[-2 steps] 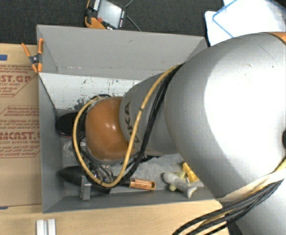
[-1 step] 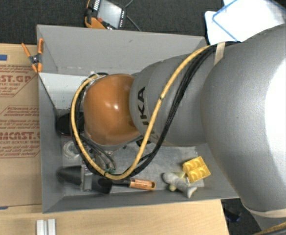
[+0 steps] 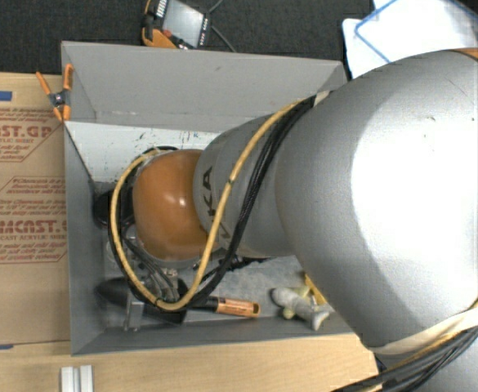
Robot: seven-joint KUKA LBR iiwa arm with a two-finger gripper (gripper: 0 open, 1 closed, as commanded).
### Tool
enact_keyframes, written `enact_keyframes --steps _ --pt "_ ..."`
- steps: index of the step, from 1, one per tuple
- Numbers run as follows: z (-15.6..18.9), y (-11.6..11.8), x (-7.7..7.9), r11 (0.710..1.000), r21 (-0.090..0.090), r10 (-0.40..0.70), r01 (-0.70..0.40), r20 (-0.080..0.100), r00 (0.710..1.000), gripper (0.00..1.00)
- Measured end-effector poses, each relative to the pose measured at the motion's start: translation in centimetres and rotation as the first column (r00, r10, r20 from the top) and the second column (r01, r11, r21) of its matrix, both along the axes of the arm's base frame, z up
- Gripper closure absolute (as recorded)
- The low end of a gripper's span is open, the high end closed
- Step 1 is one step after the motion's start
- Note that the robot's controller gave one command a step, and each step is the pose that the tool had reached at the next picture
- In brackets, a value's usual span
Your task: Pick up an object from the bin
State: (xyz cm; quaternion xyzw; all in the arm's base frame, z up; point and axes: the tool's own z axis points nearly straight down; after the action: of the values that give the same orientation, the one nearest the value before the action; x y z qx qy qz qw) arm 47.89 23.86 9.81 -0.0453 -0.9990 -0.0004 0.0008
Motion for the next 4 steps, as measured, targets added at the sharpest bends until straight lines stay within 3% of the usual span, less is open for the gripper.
enact_keyframes --steps 1,2,4 --pt "-2.8 -0.8 0.8 1.000 0.010 -0.013 0.012 0.016 1.000 0.00" --pt "-2.9 -1.1 0.3 0.988 0.007 -0.156 0.156 0.008 0.988 1.00" --pt "-1.0 -1.3 0.0 0.988 0.000 -0.156 0.156 -0.002 0.988 1.00"
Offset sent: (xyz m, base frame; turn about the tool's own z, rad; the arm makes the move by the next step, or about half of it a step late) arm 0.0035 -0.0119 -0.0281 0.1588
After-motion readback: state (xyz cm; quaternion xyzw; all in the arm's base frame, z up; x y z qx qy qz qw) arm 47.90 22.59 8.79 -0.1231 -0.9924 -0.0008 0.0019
